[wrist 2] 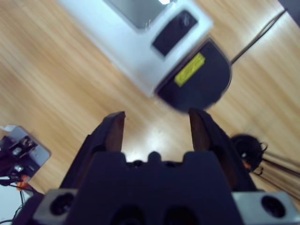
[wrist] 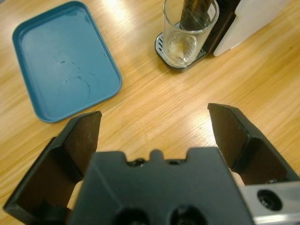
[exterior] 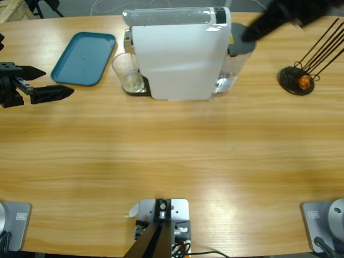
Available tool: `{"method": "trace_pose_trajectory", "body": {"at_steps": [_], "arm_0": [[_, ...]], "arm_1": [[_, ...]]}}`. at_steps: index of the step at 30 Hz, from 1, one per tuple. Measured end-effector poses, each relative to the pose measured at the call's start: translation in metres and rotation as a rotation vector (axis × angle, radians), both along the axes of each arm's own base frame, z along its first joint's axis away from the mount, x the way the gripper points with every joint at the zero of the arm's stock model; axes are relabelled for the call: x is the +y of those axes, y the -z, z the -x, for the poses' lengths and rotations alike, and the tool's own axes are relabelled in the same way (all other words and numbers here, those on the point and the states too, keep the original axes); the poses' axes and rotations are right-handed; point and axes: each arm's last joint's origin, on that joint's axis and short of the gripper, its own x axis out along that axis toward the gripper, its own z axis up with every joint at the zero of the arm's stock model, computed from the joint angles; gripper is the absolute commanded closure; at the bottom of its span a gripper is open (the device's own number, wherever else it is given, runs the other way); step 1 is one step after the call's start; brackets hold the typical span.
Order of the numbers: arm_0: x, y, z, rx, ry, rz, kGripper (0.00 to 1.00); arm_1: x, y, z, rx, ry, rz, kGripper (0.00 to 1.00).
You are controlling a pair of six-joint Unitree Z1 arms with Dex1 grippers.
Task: Pour coffee
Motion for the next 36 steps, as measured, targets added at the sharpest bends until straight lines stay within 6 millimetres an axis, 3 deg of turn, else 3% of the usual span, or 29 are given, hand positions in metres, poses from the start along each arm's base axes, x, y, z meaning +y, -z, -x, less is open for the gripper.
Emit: {"method": "trace_pose_trajectory", "body": {"at_steps": [6,10,16,17,18,27,36], "arm_0": [[-0.003,-0.005,0.004,-0.008,0.053,0.051,0.000],[-0.002,-0.003,0.009,-0.019,0.102,0.046,0.000],[-0.001,0.003,0.012,-0.022,0.121,0.033,0.000],[-0.001,0.003,0.012,-0.026,0.124,0.036,0.000],[-0.002,0.004,0.012,-0.028,0.127,0.037,0.000],[-0.003,0.014,0.014,-0.018,0.147,0.023,0.000],[-0.004,0.024,0.017,-0.001,0.159,0.012,0.000]], "arm_1": [[-0.058,0.043,0.082,-0.085,-0.014,-0.144,0.405],[-0.081,0.063,0.114,-0.163,-0.021,-0.215,0.204],[-0.095,0.089,0.132,-0.169,-0.013,-0.233,0.160],[-0.097,0.092,0.135,-0.168,-0.008,-0.239,0.041],[-0.099,0.096,0.138,-0.169,-0.002,-0.247,0.003],[-0.107,0.111,0.149,-0.230,0.009,-0.314,0.000],[-0.106,0.111,0.147,-0.240,0.008,-0.321,0.000]]}}
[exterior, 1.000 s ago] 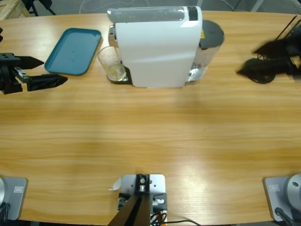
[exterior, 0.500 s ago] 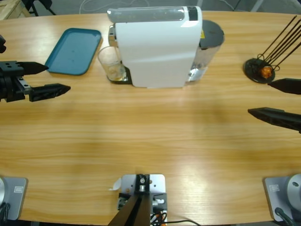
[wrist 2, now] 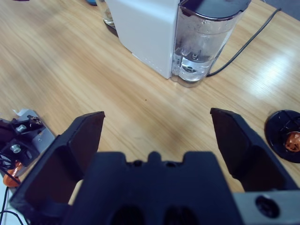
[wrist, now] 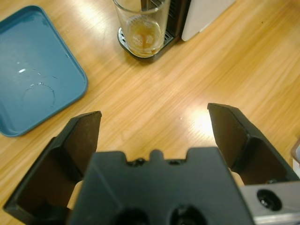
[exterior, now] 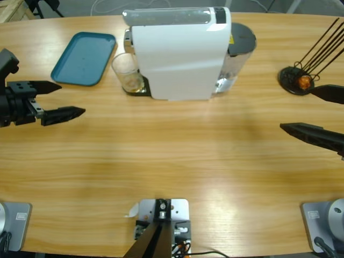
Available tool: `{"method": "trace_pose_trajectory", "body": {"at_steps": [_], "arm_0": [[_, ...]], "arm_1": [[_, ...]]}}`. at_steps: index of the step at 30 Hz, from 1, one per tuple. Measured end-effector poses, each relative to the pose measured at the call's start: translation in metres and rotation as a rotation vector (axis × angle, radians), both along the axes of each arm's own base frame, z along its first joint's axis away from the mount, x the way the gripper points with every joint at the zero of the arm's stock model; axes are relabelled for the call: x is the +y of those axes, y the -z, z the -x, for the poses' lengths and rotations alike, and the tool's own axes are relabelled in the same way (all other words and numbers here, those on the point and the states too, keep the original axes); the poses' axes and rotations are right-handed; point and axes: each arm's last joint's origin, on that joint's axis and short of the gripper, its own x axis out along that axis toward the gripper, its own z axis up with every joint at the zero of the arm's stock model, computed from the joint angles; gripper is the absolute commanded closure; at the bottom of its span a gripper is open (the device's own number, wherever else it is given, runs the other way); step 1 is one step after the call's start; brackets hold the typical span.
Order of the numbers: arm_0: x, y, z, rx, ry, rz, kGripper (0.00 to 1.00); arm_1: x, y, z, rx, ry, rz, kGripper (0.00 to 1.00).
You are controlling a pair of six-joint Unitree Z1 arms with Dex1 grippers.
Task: Pour coffee
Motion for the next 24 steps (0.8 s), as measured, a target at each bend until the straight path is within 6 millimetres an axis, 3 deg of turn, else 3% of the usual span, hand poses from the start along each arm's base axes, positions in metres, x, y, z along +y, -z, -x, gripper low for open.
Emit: {"method": "trace_pose_trajectory", "body": {"at_steps": [24], "arm_0": [[-0.0048,0.0025,0.0062,0.002,0.043,-0.002,0.000]], "arm_1": [[0.0026,0.0050,-0.0034,0.019,0.000,0.014,0.000]]}}
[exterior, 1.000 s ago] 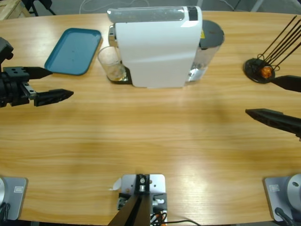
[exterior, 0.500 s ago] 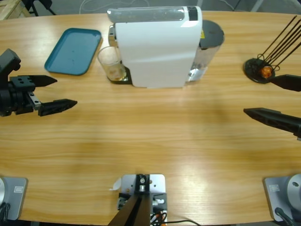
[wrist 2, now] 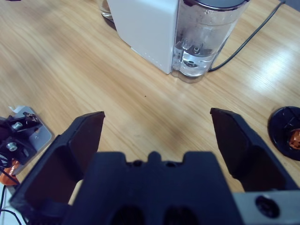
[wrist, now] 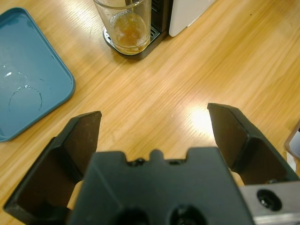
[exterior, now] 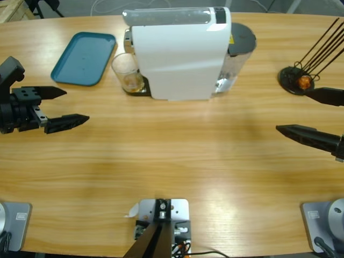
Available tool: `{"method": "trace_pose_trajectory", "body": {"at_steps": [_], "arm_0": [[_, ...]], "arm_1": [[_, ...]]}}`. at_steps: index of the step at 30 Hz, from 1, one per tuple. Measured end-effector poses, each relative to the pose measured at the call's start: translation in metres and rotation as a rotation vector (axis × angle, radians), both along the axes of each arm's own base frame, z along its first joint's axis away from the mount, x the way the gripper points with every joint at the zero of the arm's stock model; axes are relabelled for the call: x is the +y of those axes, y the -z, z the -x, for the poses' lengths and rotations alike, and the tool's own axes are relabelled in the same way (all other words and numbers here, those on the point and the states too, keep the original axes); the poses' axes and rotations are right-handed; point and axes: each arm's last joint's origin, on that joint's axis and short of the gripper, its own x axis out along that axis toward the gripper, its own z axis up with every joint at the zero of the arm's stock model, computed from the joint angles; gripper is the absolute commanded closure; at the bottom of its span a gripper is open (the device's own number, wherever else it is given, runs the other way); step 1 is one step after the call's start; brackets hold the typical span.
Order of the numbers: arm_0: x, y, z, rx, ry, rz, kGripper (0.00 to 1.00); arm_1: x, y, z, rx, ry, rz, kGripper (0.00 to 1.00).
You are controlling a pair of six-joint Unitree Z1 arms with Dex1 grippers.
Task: Pour coffee
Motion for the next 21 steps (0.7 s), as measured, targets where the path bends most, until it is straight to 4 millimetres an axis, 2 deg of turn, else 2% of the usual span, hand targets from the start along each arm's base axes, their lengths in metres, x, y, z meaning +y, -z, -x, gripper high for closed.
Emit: {"method": "trace_pose_trajectory", "body": {"at_steps": [21], "arm_0": [[-0.0012,0.0008,-0.0009,-0.004,0.002,0.003,0.000]], "arm_1": [[0.0019,0.0014,-0.0025,0.010,0.000,0.008,0.000]]}}
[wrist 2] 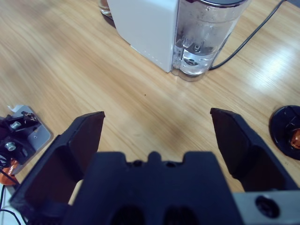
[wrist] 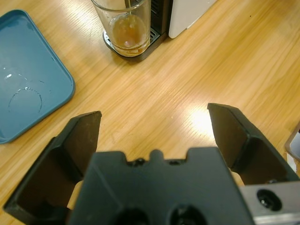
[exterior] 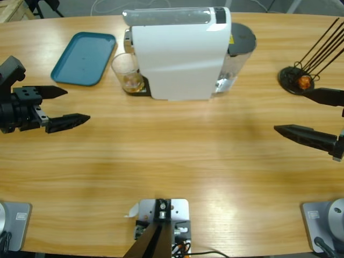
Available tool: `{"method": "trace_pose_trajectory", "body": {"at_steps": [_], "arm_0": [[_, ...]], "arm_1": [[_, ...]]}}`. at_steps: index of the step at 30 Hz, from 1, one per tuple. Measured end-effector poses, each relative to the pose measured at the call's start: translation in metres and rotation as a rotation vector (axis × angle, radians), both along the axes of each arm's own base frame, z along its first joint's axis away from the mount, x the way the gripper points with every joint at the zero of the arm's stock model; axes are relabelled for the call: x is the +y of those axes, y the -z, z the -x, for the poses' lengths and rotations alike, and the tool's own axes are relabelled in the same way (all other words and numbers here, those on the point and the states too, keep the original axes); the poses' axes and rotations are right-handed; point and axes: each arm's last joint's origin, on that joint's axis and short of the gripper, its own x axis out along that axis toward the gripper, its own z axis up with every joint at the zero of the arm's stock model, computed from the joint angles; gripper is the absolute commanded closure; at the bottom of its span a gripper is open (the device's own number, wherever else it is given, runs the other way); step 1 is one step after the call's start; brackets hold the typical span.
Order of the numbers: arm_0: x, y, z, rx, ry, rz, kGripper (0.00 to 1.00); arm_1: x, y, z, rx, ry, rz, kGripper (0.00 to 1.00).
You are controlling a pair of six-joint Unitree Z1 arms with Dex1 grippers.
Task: Pour coffee
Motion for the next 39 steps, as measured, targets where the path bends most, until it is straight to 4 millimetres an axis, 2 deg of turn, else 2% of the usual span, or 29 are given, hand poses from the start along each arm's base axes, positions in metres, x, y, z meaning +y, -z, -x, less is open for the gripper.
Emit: {"method": "trace_pose_trajectory", "body": {"at_steps": [39], "arm_0": [[-0.0024,0.0016,-0.0027,0.001,0.000,-0.001,0.000]], "arm_1": [[0.0008,0.0003,-0.0010,0.002,0.000,0.002,0.000]]}}
